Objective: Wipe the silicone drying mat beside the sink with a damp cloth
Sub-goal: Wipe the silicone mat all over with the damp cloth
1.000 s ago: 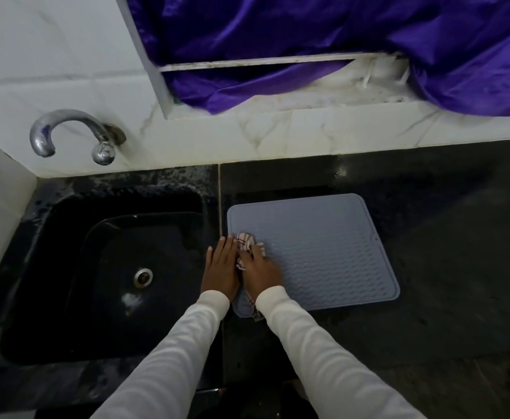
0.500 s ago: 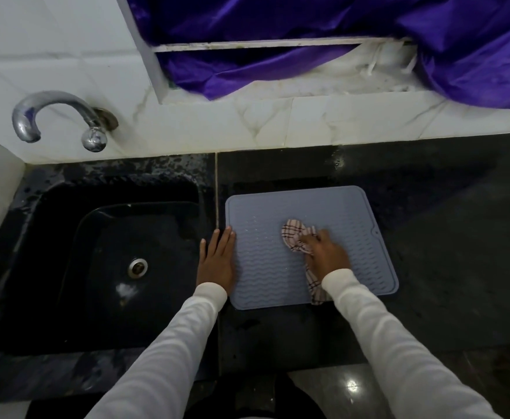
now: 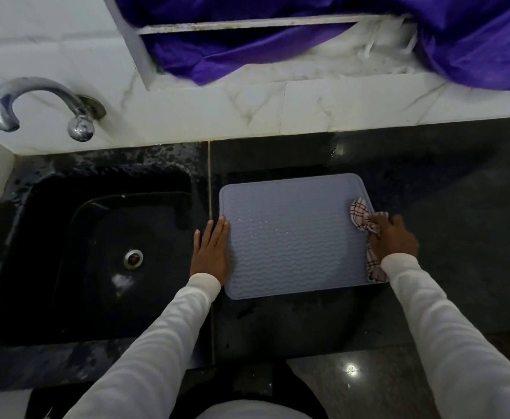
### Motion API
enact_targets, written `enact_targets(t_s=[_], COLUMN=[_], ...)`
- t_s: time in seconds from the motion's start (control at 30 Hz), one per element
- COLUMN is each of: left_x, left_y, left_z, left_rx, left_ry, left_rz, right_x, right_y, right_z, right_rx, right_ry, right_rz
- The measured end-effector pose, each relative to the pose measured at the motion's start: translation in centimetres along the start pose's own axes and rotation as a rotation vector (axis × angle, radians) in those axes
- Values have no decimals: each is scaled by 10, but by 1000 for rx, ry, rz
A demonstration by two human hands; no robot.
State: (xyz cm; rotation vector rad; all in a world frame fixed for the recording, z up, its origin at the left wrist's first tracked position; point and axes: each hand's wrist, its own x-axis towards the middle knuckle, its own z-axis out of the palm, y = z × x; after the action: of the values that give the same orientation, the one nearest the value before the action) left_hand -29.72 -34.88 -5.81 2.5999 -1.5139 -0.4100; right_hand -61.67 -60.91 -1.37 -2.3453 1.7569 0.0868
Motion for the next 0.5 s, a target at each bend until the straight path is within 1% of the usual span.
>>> enact_targets(t_s=[0.07, 0.13, 0.2, 0.23, 0.3, 0.33, 0.37, 0.43, 0.5], left_x=[-1, 0, 1, 1, 1, 0, 0, 0, 1], left_y=[-1, -4, -9, -10, -11, -10, -9, -8, -10], left_z=[-1, -1, 1, 1, -1, -2, -4, -4, -2], left_rx=[-52, -82, -109, -115, -124, -137, -149, -165, -172], left_ry=[9, 36, 57, 62, 58, 57, 57, 49, 64], left_rz=[20, 40, 57, 63, 70, 70, 67, 53, 52], right_x=[-4, -7, -11, -15, -27, -35, -46, -68, -88], right_y=[-4, -12, -28, -40, -73, -94, -117, -168, -214], right_z=[-2, -6, -10, -10, -8, -6, -2, 12, 30], right_rx=[-5, -15, 57, 98, 115, 129, 170, 270, 226], right_ry=[-8, -16, 16, 58, 161, 186, 171, 84, 1], right_rz=[15, -13, -40, -84, -267, -349, -404, -479, -524])
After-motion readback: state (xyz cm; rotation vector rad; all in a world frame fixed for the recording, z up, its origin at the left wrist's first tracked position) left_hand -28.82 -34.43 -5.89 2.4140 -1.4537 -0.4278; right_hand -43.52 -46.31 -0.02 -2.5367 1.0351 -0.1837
